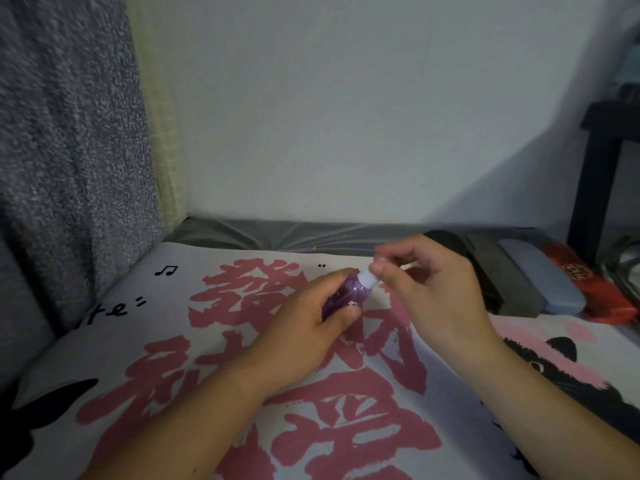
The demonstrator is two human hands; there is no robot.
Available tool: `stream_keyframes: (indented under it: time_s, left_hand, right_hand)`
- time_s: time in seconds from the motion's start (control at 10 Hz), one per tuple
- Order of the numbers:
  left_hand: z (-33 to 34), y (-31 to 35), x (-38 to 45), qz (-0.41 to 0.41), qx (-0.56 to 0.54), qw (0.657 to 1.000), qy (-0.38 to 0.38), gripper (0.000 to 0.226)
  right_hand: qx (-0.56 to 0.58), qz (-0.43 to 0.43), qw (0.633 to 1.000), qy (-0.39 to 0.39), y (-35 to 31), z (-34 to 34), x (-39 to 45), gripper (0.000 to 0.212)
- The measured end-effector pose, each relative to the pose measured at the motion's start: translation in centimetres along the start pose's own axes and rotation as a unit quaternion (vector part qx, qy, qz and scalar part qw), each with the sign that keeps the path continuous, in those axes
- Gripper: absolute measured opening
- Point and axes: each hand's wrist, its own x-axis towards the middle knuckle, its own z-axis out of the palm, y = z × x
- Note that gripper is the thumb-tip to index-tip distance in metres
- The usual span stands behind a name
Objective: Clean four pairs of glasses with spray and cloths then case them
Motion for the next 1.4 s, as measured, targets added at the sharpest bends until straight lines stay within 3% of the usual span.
stream_keyframes:
  time_s: [0.1,0.2,0.3,0.5,0.6,0.7,0.8,0.9,1.2,1.4]
  left_hand:
    - [0.1,0.0,-0.2,0.007,-0.007,1.000,0.008,0.037]
    - [0.1,0.1,-0.3,-0.002,-0.040,0.999,0.027,0.034]
    - [0.0,0.1,-0.5,0.004,-0.052,0.998,0.029,0.035]
    - [0.4,0.9,-0.7,0.012,-0.062,0.998,0.030,0.034]
    - [0.7,1.0,-0.4,0.017,-0.049,0.997,0.057,0.034]
    - [1.0,0.7,-0.4,0.005,0.049,0.997,0.064,0.051]
    - [0.8,0.0,-0.3,-0.041,0.084,0.991,0.101,0.049]
    - [0.7,-0.5,0.1,-0.070,0.089,0.985,0.133,0.035]
    - [0.4,-1.6,0.9,-0.076,0.123,0.979,0.144,0.026]
    - [0.2,-2.0,0.8,-0.070,0.163,0.973,0.150,0.022]
  right_hand:
    - [0.043,0.013,0.999,0.005,0.2,0.6,-0.8,0.024]
    - [0.044,0.012,0.998,-0.033,0.0,1.8,-1.8,0.042]
    - [0.048,-0.003,0.998,-0.045,0.0,2.2,-1.9,0.044]
    - [0.031,0.000,0.993,-0.114,-0.9,2.9,-2.8,0.069]
    - [-0.003,-0.025,0.997,-0.068,-0.9,3.0,-2.4,0.075]
    - [-0.030,0.010,0.999,-0.021,-0.7,1.8,-0.7,0.063]
    - [-0.121,0.039,0.990,0.061,1.3,-0.8,2.5,0.029]
    - [-0.183,0.062,0.979,0.064,3.8,-2.7,4.3,0.021]
    - [-0.254,0.063,0.964,0.045,6.4,-3.3,4.8,0.028]
    - [-0.240,0.086,0.966,0.039,6.0,-3.4,4.5,0.049]
